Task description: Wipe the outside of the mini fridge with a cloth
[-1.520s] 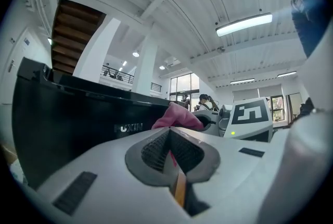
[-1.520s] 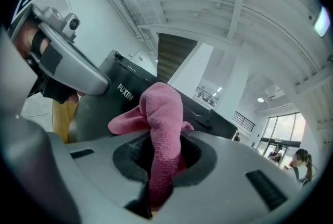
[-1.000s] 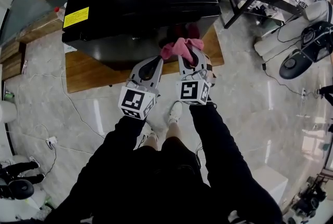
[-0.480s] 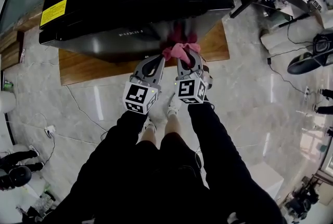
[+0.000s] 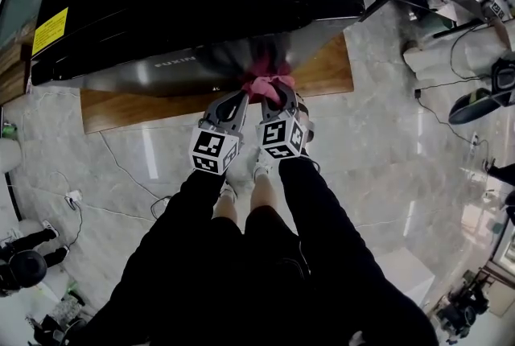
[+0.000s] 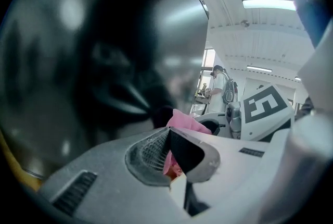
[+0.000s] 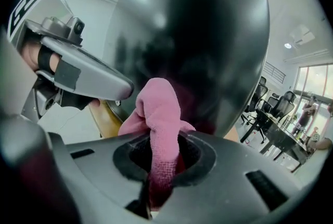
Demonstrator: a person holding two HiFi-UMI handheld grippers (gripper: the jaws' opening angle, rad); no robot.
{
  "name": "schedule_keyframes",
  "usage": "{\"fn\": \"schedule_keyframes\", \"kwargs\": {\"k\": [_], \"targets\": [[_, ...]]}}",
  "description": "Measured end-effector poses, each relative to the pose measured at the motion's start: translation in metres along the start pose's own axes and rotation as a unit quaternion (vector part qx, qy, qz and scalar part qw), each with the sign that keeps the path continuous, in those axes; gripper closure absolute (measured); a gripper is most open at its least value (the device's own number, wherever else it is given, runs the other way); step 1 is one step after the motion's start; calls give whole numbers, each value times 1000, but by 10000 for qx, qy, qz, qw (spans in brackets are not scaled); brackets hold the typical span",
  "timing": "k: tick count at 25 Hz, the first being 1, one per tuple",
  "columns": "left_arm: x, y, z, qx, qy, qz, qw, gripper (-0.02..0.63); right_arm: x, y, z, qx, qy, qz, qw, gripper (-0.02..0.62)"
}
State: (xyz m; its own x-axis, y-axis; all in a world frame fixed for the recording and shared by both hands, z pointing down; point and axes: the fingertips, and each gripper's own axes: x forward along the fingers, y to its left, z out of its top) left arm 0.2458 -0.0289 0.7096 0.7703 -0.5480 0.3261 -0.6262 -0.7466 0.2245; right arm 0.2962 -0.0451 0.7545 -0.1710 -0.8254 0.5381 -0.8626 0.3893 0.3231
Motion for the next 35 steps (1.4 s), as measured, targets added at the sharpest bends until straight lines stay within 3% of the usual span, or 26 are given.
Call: {"fn": "schedule_keyframes", "kwargs": {"k": [8, 14, 19, 25, 31, 35], "targets": [[-3, 4, -10, -110, 108, 100, 9998, 600, 29, 14, -40, 289, 760, 531, 9953, 535], [-28, 7, 9, -117, 35, 120, 9999, 600, 19, 13, -30, 336, 867, 573, 9940, 534], [-78, 4, 39, -173, -110, 80, 9998, 600, -32, 22, 25, 412, 269, 557, 9972, 534], [-174, 8, 89, -204, -456, -138, 9987, 600, -119, 68, 133, 642, -807, 853, 9910, 532], [-264, -21, 138, 763, -692, -499, 9934, 600, -197, 108, 211, 1080, -1386, 1056, 9788, 532], [-312, -30, 163, 650, -969, -649, 9911, 600, -241, 128, 261, 1191, -1847, 1124, 9691, 534]]}}
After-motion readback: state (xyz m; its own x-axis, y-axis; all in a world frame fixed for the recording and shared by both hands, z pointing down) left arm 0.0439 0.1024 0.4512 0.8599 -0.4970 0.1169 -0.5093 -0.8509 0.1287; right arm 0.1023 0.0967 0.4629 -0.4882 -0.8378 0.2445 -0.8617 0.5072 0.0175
